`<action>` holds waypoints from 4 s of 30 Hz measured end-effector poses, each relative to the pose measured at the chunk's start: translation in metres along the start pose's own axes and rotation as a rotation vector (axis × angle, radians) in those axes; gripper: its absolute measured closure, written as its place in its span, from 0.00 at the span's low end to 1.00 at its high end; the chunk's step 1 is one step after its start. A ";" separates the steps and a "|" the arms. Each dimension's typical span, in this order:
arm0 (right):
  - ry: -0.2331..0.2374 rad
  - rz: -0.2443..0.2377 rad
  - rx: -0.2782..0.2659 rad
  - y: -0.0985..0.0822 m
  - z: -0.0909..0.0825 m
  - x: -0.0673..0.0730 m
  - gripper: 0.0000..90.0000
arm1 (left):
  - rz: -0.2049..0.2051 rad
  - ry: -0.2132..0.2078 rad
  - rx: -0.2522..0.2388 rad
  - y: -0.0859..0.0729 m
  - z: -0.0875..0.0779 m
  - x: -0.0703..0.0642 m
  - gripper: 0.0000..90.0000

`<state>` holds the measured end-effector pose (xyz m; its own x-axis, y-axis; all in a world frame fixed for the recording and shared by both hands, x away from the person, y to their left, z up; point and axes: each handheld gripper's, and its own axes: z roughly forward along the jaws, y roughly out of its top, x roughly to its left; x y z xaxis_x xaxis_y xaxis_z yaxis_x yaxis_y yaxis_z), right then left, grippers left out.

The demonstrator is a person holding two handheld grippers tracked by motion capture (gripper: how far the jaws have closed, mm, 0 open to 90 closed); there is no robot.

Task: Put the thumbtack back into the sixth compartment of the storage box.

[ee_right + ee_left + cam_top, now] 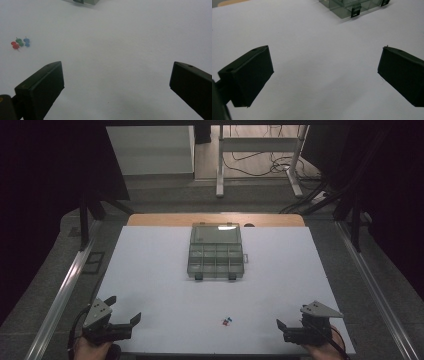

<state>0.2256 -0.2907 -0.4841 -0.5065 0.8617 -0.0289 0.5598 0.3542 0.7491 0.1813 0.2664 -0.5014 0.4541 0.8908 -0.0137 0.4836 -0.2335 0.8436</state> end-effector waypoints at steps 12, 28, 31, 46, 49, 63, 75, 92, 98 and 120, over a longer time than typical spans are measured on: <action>0.021 -0.033 0.021 0.003 0.004 0.003 0.00 | 0.017 0.005 0.019 -0.001 -0.001 -0.002 0.02; 0.038 -0.074 0.058 0.009 0.011 0.009 0.00 | -0.007 -0.006 0.006 -0.003 -0.003 0.001 0.03; 0.051 -0.082 0.055 0.013 0.012 0.011 0.00 | -0.012 -0.007 0.004 -0.003 -0.004 0.001 0.03; 0.150 -0.101 0.088 0.033 0.023 0.029 0.00 | -0.016 -0.013 0.001 -0.002 -0.003 0.002 0.03; 0.156 -0.104 0.094 0.036 0.026 0.032 0.00 | -0.014 -0.015 0.001 -0.002 -0.002 0.002 0.03; 0.172 -0.147 0.145 0.052 0.048 0.052 0.00 | -0.004 -0.019 0.009 -0.001 -0.001 0.002 0.03; 0.176 -0.164 0.211 0.063 0.068 0.061 0.00 | -0.006 -0.022 0.009 0.000 0.000 0.002 0.03; 0.207 -0.252 0.279 0.075 0.088 0.083 0.20 | -0.003 -0.024 0.010 0.000 0.001 0.002 0.03; 0.257 -0.271 0.316 0.079 0.093 0.093 0.44 | 0.000 -0.024 0.011 0.000 0.001 0.002 0.03; 0.321 -0.356 0.411 0.077 0.113 0.113 0.89 | -0.001 -0.029 0.006 0.000 0.001 0.002 0.03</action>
<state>0.2855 -0.1249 -0.5047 -0.8440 0.5360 0.0187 0.4948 0.7647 0.4127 0.1828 0.2683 -0.5019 0.4748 0.8796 -0.0300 0.4882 -0.2350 0.8405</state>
